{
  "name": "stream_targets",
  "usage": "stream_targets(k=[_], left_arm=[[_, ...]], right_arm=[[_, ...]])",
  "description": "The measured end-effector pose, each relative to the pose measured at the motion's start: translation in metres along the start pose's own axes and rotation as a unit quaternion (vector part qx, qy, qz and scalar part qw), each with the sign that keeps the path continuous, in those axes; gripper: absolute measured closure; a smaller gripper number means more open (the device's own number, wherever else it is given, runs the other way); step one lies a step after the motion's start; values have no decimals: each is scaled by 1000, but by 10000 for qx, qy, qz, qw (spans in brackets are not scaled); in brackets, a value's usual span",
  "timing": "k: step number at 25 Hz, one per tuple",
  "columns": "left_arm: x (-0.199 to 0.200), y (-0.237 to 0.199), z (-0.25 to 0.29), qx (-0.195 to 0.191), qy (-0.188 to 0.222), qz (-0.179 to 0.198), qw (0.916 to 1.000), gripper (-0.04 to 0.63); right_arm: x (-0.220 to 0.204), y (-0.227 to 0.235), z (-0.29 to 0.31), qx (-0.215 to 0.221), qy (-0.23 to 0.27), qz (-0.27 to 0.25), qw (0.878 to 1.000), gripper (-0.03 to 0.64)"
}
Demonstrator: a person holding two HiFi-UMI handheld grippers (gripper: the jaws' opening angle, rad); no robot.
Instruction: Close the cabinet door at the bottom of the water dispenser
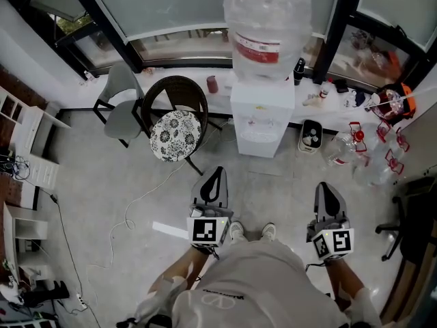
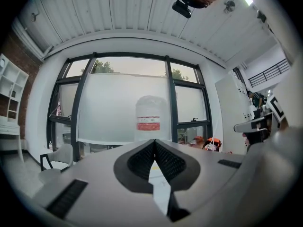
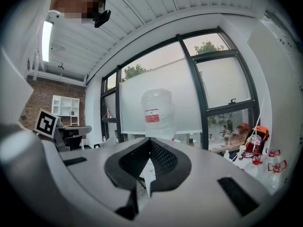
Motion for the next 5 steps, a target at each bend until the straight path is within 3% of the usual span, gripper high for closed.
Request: stream_targets(k=[5], left_arm=[[-3,1,0,-10,-24,-54,10000,589]], right_arm=[[0,0,-1,16,2,-21,10000,604]])
Point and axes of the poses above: the fingertips, and each gripper's own axes: z forward along the fingers, y to its right, x out of its top, the point moved 10 cm from there along -z, backward along the fingers, and after that the axes turned 14 degrees about -z, right-handed, at the moved point
